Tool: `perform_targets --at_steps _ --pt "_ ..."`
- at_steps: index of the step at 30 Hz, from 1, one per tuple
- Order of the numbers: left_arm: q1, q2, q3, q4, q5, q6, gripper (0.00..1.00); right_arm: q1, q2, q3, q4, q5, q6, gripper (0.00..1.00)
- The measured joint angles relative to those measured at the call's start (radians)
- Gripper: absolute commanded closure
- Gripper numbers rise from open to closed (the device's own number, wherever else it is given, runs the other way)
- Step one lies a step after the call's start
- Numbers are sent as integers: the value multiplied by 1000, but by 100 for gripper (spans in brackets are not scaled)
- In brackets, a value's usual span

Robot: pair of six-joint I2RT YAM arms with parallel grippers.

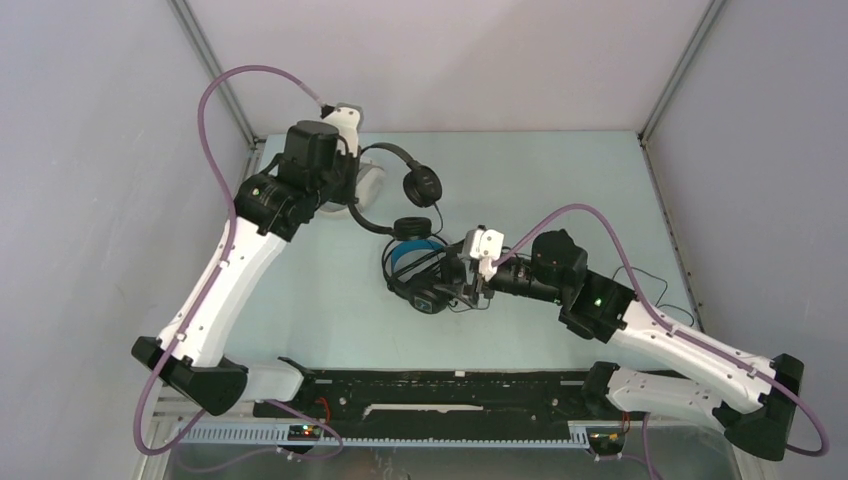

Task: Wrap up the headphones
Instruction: Wrap the headphones cable around the headphones.

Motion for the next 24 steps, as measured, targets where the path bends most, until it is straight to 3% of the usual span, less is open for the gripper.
perform_targets --at_steps 8,24 --pt "8 16 93 -38 53 -30 100 -47 -4 -169 222 184 196 30" --pt "17 16 133 -32 215 -116 100 -89 92 -370 586 230 369 37"
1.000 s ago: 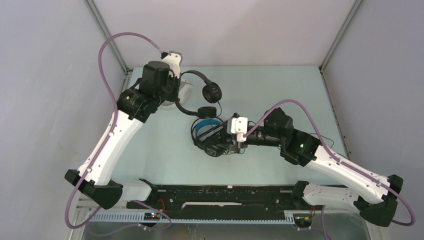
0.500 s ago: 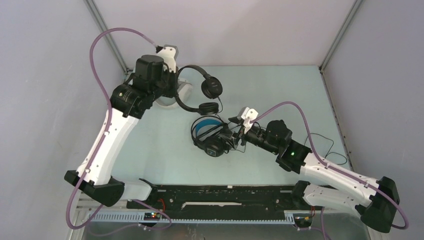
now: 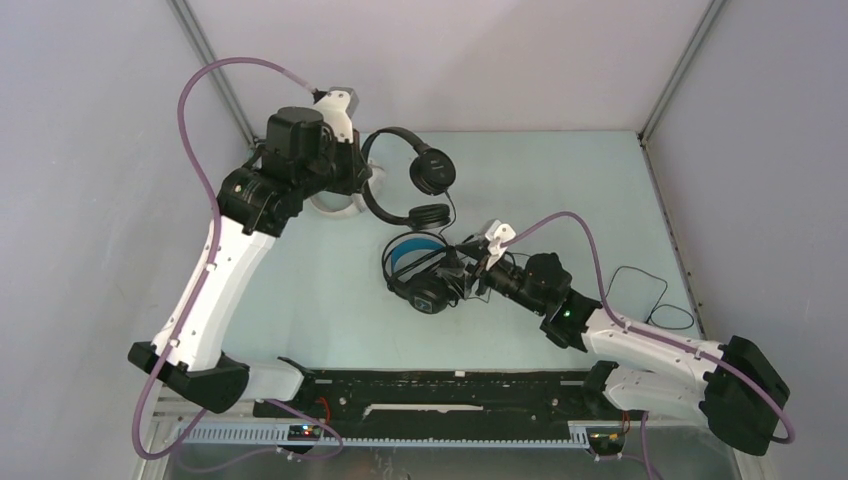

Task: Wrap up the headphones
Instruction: Wrap the headphones cable around the headphones.

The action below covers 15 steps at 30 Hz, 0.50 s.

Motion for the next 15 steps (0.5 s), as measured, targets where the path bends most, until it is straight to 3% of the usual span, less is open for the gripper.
perform_targets --at_steps 11,13,15 --pt "5 -26 0 55 103 -16 100 -39 -12 -83 40 1 3 42" --pt "5 -31 0 67 123 -21 100 -44 -10 -85 55 -1 8 49" --pt "5 -34 0 74 137 -23 100 -47 -5 -89 70 -3 15 66"
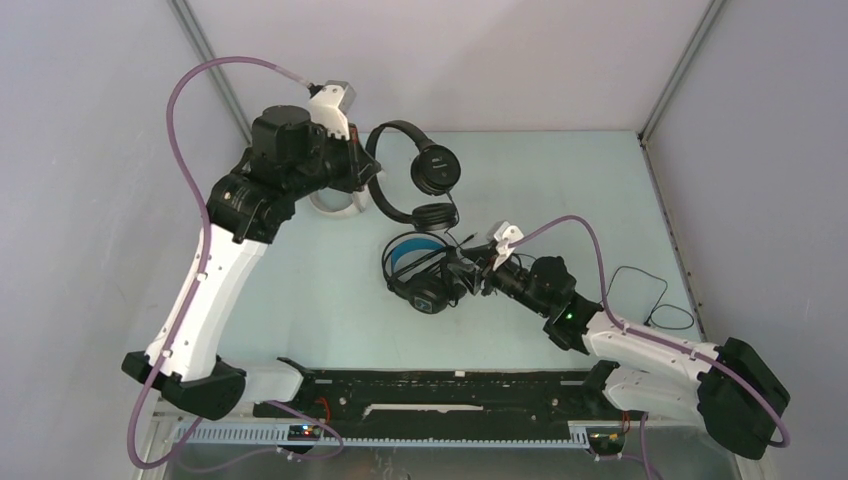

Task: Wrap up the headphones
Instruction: Wrap the headphones cable around the headphones.

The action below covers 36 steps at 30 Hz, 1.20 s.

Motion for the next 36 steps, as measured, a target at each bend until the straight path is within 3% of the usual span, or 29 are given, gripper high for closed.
perform_targets --at_steps 2,7,22,36 --pt "1 -2 0 0 10 0 100 -4 0 -18 26 -1 9 82" --pt "14 -8 -1 8 33 -5 100 -19 -1 -90 89 -5 36 100" --pt "20 -11 -24 22 349 48 100 -217 16 -97 212 -121 78 100" --pt "-56 13 -194 14 577 157 100 -259 178 56 249 -227 78 100"
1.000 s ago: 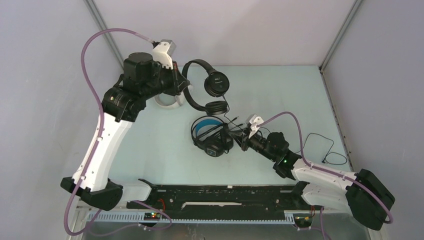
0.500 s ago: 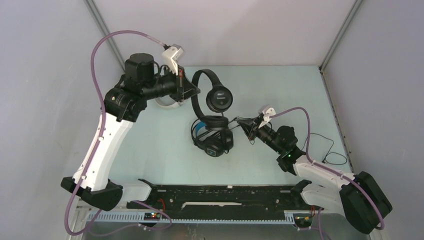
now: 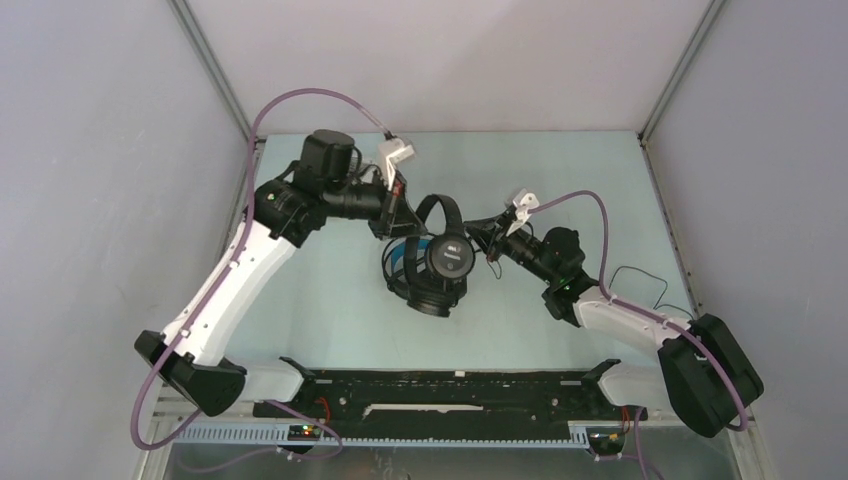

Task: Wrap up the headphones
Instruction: Wrap the headphones cable around the headphones.

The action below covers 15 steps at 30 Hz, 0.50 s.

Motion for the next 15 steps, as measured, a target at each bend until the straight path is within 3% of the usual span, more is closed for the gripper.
perform_targets --at_steps 7,15 --pt "-129 30 1 -107 -76 130 100 -20 13 56 -10 -38 -5 100" --pt "-206 139 45 -208 -405 198 100 -78 8 212 -240 -80 -71 100"
